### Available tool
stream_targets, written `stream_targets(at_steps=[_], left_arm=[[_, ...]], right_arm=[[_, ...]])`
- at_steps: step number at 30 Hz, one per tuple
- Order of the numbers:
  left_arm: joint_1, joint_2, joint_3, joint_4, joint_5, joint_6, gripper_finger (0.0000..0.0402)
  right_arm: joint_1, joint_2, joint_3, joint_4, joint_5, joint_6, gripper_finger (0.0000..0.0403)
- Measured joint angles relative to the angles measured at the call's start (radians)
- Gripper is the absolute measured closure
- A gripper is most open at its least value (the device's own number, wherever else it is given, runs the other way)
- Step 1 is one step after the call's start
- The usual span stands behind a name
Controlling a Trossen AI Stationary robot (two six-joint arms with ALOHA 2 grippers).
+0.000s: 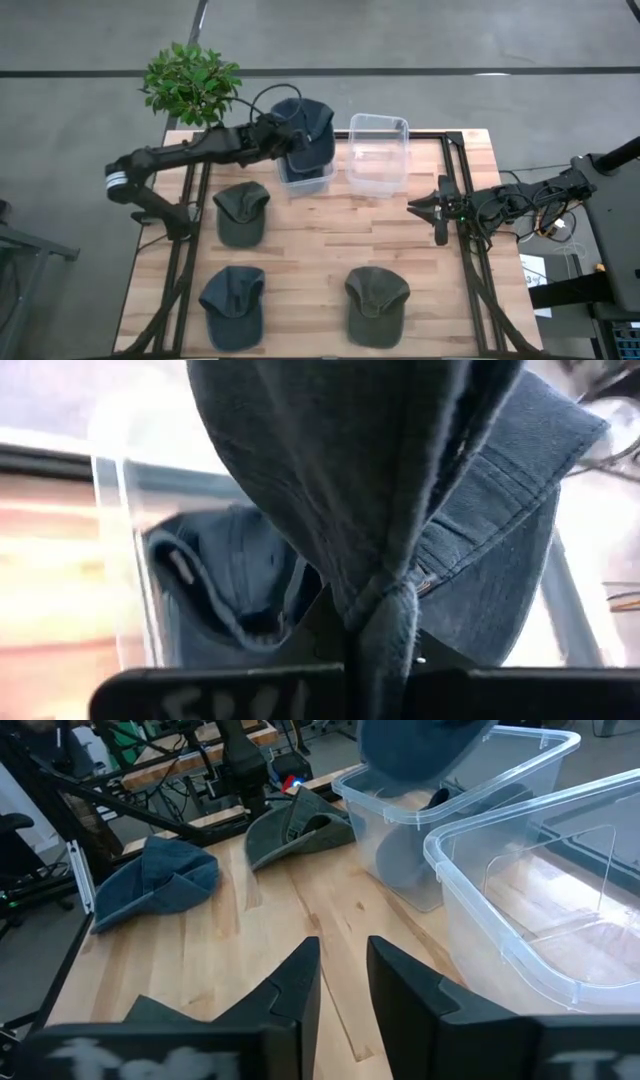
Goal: Pick & Place hat
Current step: Put the top blue cap into the left transparent bin
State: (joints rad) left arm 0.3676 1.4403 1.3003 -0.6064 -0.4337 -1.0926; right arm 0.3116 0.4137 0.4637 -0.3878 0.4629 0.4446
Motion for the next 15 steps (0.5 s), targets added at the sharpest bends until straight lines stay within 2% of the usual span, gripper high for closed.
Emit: stream_targets(at_steps=[5, 15], left_arm=[[0.0, 0.03, 0.0, -0.075, 0.007, -0.042, 0.0398], [0.0, 0.093, 0.0, -0.083, 0.05, -0.06, 0.0388]], right_arm=[[0.0, 0.0, 0.0, 0.0, 0.0, 0.0, 0.0321], [0.0, 0.0, 0.0, -0.004, 0.0, 0.0, 0.0335]])
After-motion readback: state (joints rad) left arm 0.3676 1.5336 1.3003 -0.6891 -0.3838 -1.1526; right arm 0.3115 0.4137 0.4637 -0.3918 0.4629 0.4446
